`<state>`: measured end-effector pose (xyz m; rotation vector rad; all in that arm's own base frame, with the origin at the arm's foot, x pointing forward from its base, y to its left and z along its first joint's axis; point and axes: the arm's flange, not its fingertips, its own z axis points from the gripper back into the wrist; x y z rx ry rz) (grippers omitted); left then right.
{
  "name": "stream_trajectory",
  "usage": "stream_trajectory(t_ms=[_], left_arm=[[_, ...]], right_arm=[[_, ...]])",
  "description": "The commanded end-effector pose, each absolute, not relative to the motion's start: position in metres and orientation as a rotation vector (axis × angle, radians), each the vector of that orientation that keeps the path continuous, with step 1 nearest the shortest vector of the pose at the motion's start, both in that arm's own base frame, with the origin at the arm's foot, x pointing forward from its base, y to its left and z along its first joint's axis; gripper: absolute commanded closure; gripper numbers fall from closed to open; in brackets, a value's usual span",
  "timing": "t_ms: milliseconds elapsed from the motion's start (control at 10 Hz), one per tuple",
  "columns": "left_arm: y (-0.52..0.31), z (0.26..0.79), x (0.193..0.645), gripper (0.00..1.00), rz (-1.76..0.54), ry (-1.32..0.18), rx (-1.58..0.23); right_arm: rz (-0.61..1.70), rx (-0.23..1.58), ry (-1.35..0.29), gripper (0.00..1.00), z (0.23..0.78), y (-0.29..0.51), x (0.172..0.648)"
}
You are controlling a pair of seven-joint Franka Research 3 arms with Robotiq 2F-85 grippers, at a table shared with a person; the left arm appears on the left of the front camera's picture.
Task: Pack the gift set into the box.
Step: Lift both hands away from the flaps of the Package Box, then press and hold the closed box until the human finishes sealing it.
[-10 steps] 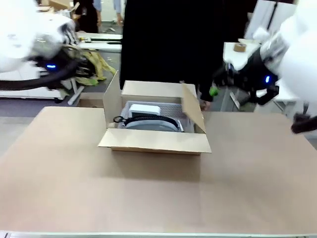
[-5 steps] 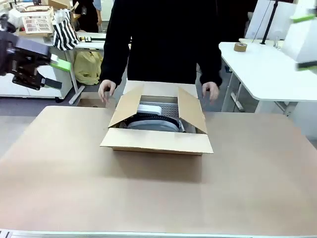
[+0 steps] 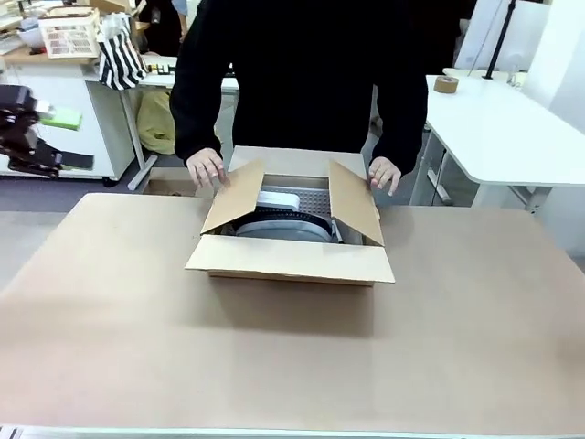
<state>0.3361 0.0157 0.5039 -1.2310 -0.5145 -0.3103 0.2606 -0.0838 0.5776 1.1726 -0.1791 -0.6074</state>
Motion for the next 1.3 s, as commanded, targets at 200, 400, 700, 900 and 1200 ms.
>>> stream_trajectory(t_ms=[200,400,700,900,1200], left_arm=[[0.0069,0.5167,0.3310,0.00,-0.314,-0.538,-1.190],[0.0069,0.5167,0.3310,0.00,-0.314,-0.538,-1.190],[0.0069,0.5167,0.3310,0.00,-0.314,-0.538,-1.190],[0.0069,0.5167,0.3310,0.00,-0.314,-0.538,-1.190],[0.0069,0.5167,0.3310,0.00,-0.314,-0.538,-1.190]], right_arm=[[-0.563,1.202,-0.188,0.00,0.5965,-0.0676,0.2488],[-0.563,1.202,-0.188,0.00,0.5965,-0.0676,0.2488],[-0.563,1.202,-0.188,0.00,0.5965,-0.0676,0.2488],[-0.563,1.202,-0.188,0.00,0.5965,-0.0676,0.2488],[-0.563,1.202,-0.188,0.00,0.5965,-0.0676,0.2488]])
